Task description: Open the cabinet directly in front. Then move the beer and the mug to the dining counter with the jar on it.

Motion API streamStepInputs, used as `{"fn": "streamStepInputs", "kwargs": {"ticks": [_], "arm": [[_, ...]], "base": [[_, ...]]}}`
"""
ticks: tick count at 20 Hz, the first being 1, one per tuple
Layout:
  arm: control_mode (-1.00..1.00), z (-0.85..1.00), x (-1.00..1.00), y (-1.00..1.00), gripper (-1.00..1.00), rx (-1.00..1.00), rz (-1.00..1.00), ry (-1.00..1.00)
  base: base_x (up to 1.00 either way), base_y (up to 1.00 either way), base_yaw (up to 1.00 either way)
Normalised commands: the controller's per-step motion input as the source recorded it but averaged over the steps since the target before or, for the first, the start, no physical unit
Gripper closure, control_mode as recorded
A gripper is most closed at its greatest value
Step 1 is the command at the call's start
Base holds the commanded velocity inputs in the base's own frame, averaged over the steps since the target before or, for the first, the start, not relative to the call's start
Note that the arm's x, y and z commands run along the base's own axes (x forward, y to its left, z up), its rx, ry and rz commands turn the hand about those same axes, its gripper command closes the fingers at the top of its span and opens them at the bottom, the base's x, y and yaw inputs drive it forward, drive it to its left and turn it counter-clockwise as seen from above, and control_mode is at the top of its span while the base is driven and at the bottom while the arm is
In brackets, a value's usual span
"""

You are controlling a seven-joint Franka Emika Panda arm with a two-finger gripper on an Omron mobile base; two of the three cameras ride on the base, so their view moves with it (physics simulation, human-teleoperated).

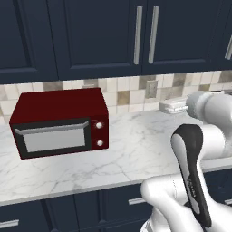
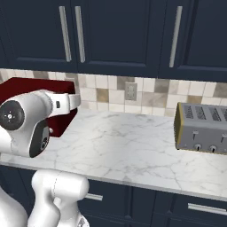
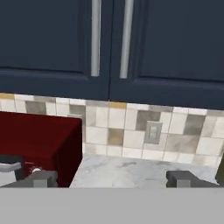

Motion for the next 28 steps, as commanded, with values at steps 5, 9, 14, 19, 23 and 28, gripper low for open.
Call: {"fn": "streamStepInputs", "kwargs": {"ticks": [5,9,14,19,23,28], "arm": [[-1.0,0.3,-0.25,-0.01,-1.0,0.0,0.0,-0.37],[-1.0,0.22,-0.09,-0.01,-1.0,0.0,0.0,-0.29],[-1.0,0.02,0.0,0.0,-1.0,0.0,0.0,-0.03],[-1.0,0.23,0.0,0.0,-1.0,0.07,0.0,-0.16],[-1.0,0.18,0.0,0.0,-1.0,0.02,0.0,-0.11],[-1.0,0.03,0.13,0.0,-1.0,0.0,0.0,0.0]], "base": [[0.0,0.0,0.0],[0.0,0.0,0.0],[0.0,0.0,0.0],[0.0,0.0,0.0],[0.0,0.0,0.0],[0.0,0.0,0.0]]}}
